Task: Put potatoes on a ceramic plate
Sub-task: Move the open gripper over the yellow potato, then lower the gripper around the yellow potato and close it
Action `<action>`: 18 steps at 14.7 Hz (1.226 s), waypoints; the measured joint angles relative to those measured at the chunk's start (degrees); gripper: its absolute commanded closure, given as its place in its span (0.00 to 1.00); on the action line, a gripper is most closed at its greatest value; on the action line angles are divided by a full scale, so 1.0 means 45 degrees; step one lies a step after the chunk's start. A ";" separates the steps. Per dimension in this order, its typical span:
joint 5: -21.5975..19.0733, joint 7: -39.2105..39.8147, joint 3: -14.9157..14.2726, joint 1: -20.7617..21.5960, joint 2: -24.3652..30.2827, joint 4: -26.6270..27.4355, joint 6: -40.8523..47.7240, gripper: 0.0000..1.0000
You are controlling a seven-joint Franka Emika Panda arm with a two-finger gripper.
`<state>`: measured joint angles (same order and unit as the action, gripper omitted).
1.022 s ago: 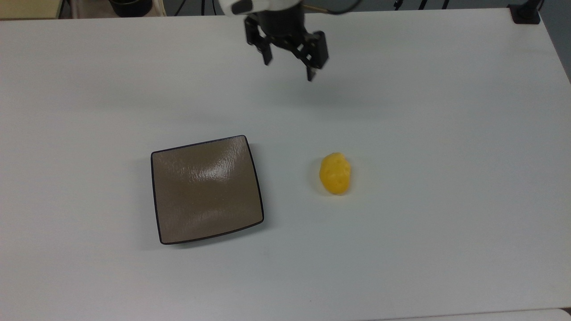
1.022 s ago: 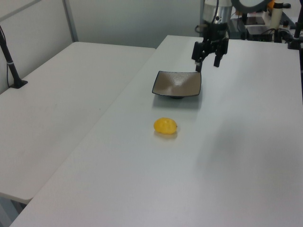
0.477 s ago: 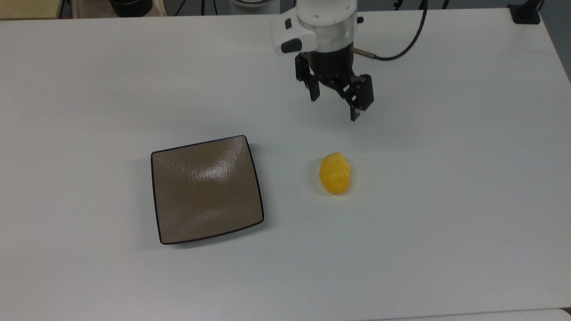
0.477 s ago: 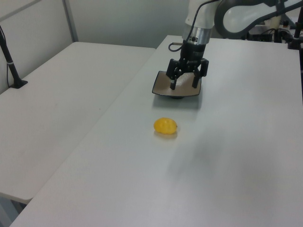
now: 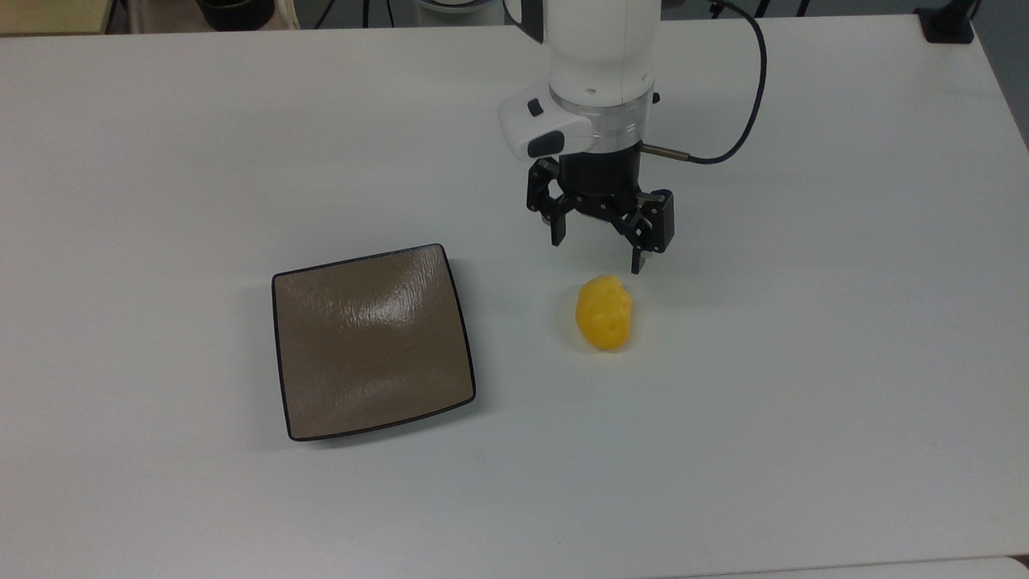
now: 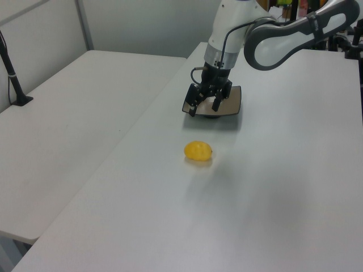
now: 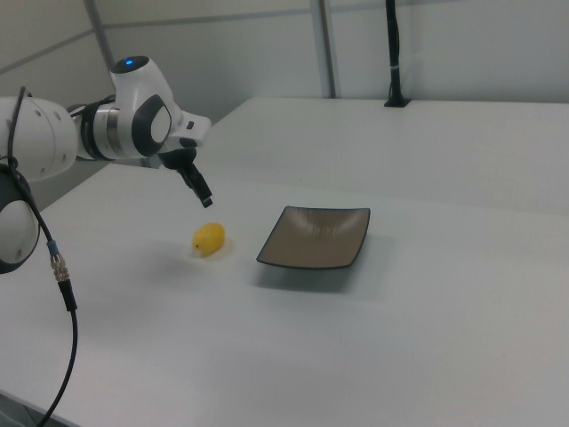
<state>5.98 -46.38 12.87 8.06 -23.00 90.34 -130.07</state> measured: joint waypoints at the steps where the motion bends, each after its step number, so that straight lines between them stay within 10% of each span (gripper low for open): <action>1: 0.0000 0.0695 -0.0001 0.0001 -0.0097 -0.0070 0.0000 0.00; 18: 0.0209 0.2548 0.0004 0.0563 -0.2685 -0.1586 0.0000 0.00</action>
<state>6.92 -34.91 12.89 10.59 -35.09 83.21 -130.07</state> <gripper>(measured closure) 0.000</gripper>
